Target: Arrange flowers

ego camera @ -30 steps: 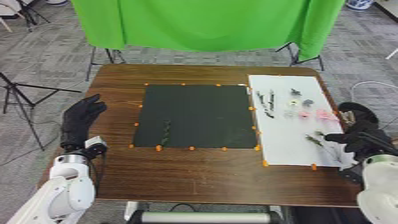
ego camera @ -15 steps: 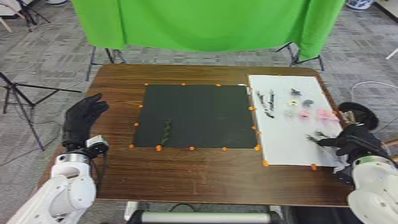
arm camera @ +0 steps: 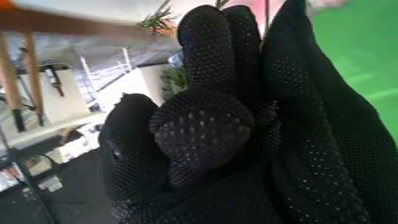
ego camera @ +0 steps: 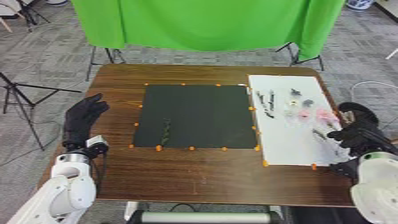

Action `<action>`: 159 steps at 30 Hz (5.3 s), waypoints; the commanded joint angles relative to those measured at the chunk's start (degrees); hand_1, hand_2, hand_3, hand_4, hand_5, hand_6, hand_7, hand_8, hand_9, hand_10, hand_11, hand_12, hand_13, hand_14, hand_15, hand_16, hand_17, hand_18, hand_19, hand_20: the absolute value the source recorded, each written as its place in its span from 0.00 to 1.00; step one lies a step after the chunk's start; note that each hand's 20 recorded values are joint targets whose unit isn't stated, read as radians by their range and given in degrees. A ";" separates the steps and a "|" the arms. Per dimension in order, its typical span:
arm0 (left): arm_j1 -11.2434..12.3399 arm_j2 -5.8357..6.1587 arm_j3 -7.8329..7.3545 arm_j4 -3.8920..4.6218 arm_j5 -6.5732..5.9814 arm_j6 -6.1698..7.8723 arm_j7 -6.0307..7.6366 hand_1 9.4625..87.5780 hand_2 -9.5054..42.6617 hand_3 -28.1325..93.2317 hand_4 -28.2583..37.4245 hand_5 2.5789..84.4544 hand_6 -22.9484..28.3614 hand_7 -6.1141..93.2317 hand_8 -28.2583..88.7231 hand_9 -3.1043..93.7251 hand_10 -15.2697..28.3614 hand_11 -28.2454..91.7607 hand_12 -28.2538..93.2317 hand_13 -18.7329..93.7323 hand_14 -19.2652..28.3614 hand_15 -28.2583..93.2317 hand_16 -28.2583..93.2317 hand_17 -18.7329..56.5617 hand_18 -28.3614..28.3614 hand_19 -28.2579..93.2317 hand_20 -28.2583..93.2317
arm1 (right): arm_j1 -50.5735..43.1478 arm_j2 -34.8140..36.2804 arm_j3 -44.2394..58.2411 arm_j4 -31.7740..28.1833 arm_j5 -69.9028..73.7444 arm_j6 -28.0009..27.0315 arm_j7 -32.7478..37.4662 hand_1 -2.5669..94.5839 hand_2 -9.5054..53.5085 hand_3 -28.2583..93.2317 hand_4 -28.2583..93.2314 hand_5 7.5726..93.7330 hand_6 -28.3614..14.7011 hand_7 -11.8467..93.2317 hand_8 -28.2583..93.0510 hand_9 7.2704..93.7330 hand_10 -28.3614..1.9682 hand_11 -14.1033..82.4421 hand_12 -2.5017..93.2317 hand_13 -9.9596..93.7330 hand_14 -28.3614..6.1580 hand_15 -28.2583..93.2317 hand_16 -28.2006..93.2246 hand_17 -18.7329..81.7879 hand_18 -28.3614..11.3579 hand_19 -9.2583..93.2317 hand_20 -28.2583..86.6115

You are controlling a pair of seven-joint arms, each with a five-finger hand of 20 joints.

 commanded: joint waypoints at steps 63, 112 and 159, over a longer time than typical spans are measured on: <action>-0.21 0.72 0.67 0.07 -0.03 -0.72 -1.50 0.16 0.22 0.84 0.02 0.60 0.49 0.26 0.19 0.55 0.65 0.44 0.38 0.52 0.77 0.44 0.25 0.36 0.74 0.35 0.39 | 48.23 -24.77 -56.45 15.07 20.32 8.50 -1.10 0.61 0.09 0.67 0.15 0.86 0.57 0.25 0.32 0.99 0.47 0.31 0.19 1.00 0.70 0.66 0.40 0.95 0.58 0.91 0.52; -1.70 0.50 1.77 0.94 -0.03 -1.64 -1.65 0.18 0.20 0.83 0.05 0.60 0.49 0.26 0.18 0.55 0.65 0.44 0.38 0.52 0.77 0.44 0.25 0.36 0.74 0.35 0.39 | 31.72 -9.56 -44.30 2.28 41.03 -21.19 -19.52 0.28 0.34 0.75 0.11 0.65 0.58 0.25 0.16 0.70 0.45 0.23 0.14 1.00 0.64 0.61 0.47 0.86 0.44 1.00 0.51; -2.38 -0.12 2.49 1.30 -0.19 -1.73 -1.79 0.18 0.20 0.83 0.05 0.60 0.49 0.26 0.18 0.55 0.65 0.44 0.38 0.52 0.77 0.45 0.25 0.36 0.74 0.35 0.39 | 35.57 -11.55 -41.30 5.81 52.44 -14.13 -28.08 0.29 0.24 0.78 0.12 0.70 0.62 0.27 0.16 0.83 0.45 0.27 0.17 1.00 0.66 0.65 0.47 0.85 0.40 1.00 0.61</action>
